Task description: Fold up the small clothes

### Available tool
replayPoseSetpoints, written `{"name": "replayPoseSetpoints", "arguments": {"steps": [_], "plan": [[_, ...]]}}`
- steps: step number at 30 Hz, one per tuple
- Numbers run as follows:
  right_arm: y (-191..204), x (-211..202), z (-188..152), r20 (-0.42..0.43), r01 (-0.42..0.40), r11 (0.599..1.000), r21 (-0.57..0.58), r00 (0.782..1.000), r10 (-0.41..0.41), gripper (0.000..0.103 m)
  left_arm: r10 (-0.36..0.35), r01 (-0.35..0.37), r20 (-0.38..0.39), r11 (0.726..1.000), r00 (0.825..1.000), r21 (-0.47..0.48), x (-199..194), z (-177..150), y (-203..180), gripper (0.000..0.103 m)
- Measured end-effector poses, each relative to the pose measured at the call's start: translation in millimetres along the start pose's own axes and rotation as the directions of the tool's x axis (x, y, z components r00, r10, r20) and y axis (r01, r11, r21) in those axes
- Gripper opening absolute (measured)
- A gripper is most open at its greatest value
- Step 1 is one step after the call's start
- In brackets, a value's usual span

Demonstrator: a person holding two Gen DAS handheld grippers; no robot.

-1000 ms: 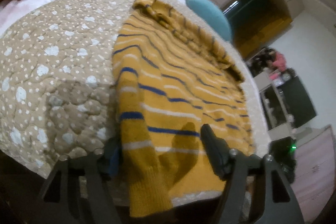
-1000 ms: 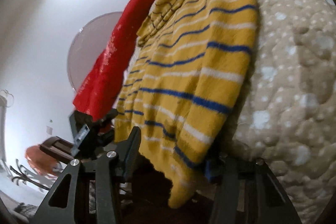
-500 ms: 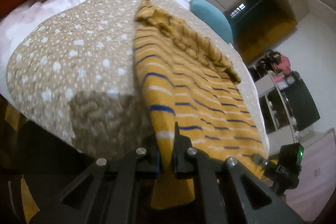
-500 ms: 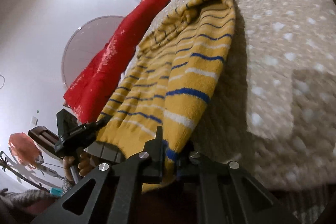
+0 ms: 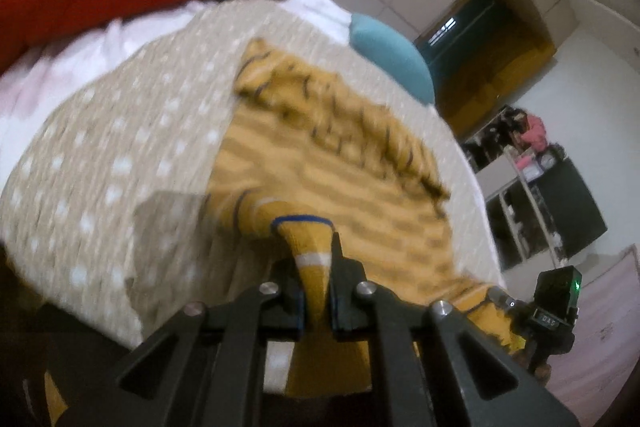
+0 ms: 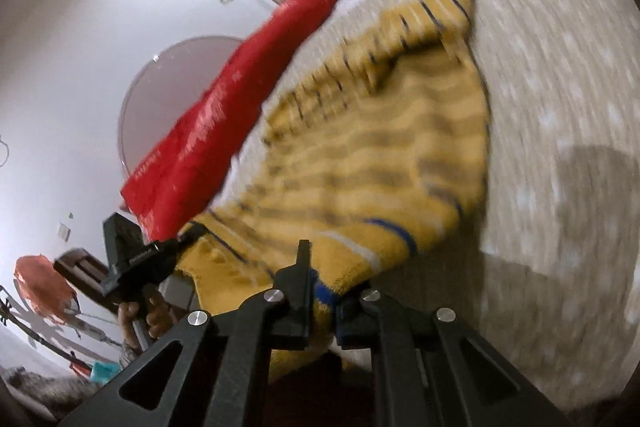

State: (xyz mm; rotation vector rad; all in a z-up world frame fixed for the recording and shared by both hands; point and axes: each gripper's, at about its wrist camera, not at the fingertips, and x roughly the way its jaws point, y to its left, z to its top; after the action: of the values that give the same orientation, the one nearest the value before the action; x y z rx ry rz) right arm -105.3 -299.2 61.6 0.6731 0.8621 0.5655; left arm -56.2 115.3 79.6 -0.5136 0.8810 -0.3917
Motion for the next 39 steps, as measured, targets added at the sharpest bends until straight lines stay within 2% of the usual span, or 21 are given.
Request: {"name": "replayPoseSetpoints", "arguments": {"steps": [3,6,11,16,18,20,21,22,23,24,25,27,28,30,32,35,39], "plan": [[11.1,0.6,41.9,0.062,-0.005,0.999,-0.031,0.998,0.007,0.009,-0.008,0.008,0.026,1.0,1.0,0.001,18.4,38.2,-6.5,0.008],[17.9,7.6,82.4,0.105,0.008,0.998,-0.055,0.995,-0.002,0.009,-0.018,0.019,0.027,0.999,0.999,-0.04,50.2,82.9,-5.4,0.008],[7.4,45.6,149.4,0.101,0.043,0.999,-0.018,0.994,-0.041,0.009,-0.012,0.008,-0.032,0.99,0.999,-0.139,110.9,138.1,8.5,0.008],[-38.2,93.4,199.9,0.062,0.074,0.991,0.109,0.995,-0.081,0.012,0.029,-0.05,-0.123,0.985,0.992,-0.168,170.8,174.1,18.3,0.008],[-60.1,104.5,215.5,0.061,0.059,0.981,0.186,0.996,-0.072,0.012,-0.014,-0.011,-0.12,0.979,0.993,-0.202,185.0,193.7,20.6,0.009],[-89.8,115.1,229.1,0.078,0.017,0.952,0.306,0.996,-0.043,0.016,-0.048,0.023,-0.093,0.967,0.995,-0.253,193.4,211.1,25.2,0.01],[-100.2,118.5,233.0,0.085,0.003,0.939,0.343,0.996,-0.034,0.027,-0.054,0.029,-0.083,0.962,0.995,-0.271,196.0,216.2,27.0,0.015],[-110.6,123.7,238.4,0.087,0.004,0.926,0.378,0.995,-0.04,0.043,-0.065,0.042,-0.07,0.956,0.995,-0.291,199.2,223.7,29.3,0.031],[-119.7,127.6,243.0,0.088,0.018,0.913,0.408,0.994,-0.059,0.051,-0.072,0.053,-0.053,0.951,0.996,-0.304,200.5,229.9,31.0,0.042],[-126.9,130.0,246.0,0.091,0.031,0.901,0.432,0.993,-0.078,0.063,-0.074,0.061,-0.03,0.948,0.997,-0.311,200.6,234.0,30.9,0.059],[-133.1,131.1,248.8,0.098,0.052,0.889,0.454,0.989,-0.108,0.067,-0.086,0.085,0.01,0.943,0.996,-0.322,196.5,237.5,32.6,0.065],[-142.9,132.4,254.8,0.114,0.052,0.874,0.482,0.986,-0.121,0.068,-0.118,0.121,0.029,0.937,0.993,-0.328,192.3,238.9,35.4,0.069],[-146.6,132.3,257.3,0.118,0.051,0.871,0.489,0.985,-0.124,0.068,-0.119,0.12,0.023,0.938,0.993,-0.325,191.5,239.1,36.6,0.07],[-149.6,129.3,260.3,0.123,0.066,0.873,0.482,0.982,-0.142,0.068,-0.077,0.073,-0.003,0.954,0.997,-0.292,187.7,232.9,37.7,0.07],[-145.7,122.8,262.3,0.116,0.099,0.89,0.445,0.979,-0.167,0.068,-0.036,0.027,-0.036,0.97,0.999,-0.24,185.9,225.4,33.1,0.07],[-121.1,112.8,262.8,0.097,0.223,0.927,0.302,0.96,-0.262,0.068,0.058,-0.065,-0.075,0.992,0.995,-0.105,183.8,211.4,21.8,0.071],[-78.7,121.9,262.1,0.055,0.355,0.932,0.074,0.931,-0.36,0.068,0.183,-0.178,-0.08,0.982,0.98,0.068,193.3,199.6,8.4,0.072]]}}
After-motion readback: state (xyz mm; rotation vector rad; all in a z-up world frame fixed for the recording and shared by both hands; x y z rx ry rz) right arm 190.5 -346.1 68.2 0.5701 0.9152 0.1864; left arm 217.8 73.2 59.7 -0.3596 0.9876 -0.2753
